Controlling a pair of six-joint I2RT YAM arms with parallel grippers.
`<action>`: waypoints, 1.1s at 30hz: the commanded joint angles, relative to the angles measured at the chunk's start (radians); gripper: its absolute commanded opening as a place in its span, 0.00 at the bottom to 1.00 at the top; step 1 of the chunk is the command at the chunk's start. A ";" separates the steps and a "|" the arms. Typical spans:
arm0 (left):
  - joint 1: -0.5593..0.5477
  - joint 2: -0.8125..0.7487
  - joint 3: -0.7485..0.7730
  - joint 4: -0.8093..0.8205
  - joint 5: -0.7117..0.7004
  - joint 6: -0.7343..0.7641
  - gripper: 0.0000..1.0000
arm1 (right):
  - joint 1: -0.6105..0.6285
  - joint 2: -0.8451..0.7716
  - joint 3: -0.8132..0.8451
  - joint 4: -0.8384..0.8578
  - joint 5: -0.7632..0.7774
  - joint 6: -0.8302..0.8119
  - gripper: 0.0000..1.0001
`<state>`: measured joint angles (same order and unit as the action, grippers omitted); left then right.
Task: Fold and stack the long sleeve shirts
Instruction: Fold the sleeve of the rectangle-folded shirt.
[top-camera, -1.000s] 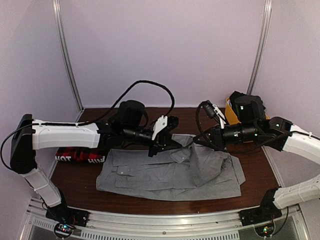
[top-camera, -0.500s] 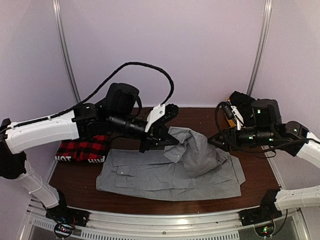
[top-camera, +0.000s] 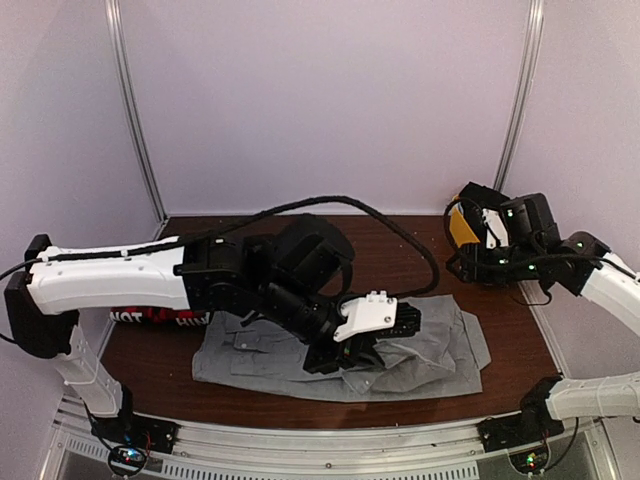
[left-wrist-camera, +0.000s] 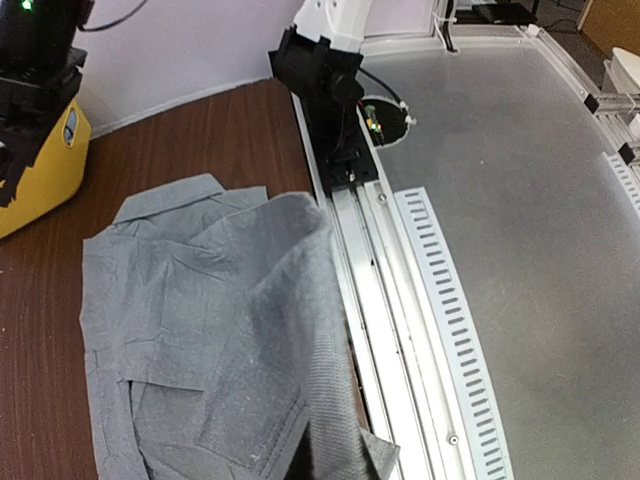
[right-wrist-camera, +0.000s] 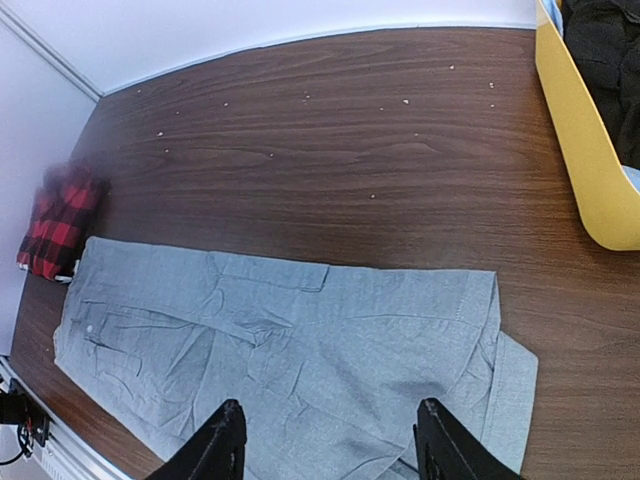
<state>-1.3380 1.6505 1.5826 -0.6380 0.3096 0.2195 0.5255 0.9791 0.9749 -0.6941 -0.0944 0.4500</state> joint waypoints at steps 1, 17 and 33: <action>-0.006 0.029 0.028 -0.040 -0.061 0.016 0.00 | -0.037 0.008 -0.038 0.040 0.012 0.008 0.59; 0.309 0.070 0.011 0.178 0.095 -0.213 0.00 | -0.099 0.069 -0.128 0.114 -0.016 -0.035 0.59; 0.594 -0.004 -0.315 0.309 0.157 -0.537 0.00 | -0.117 0.333 -0.266 0.394 -0.143 -0.058 0.52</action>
<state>-0.7879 1.7088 1.3312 -0.4046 0.4492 -0.2207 0.4145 1.2579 0.7372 -0.4034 -0.1963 0.4110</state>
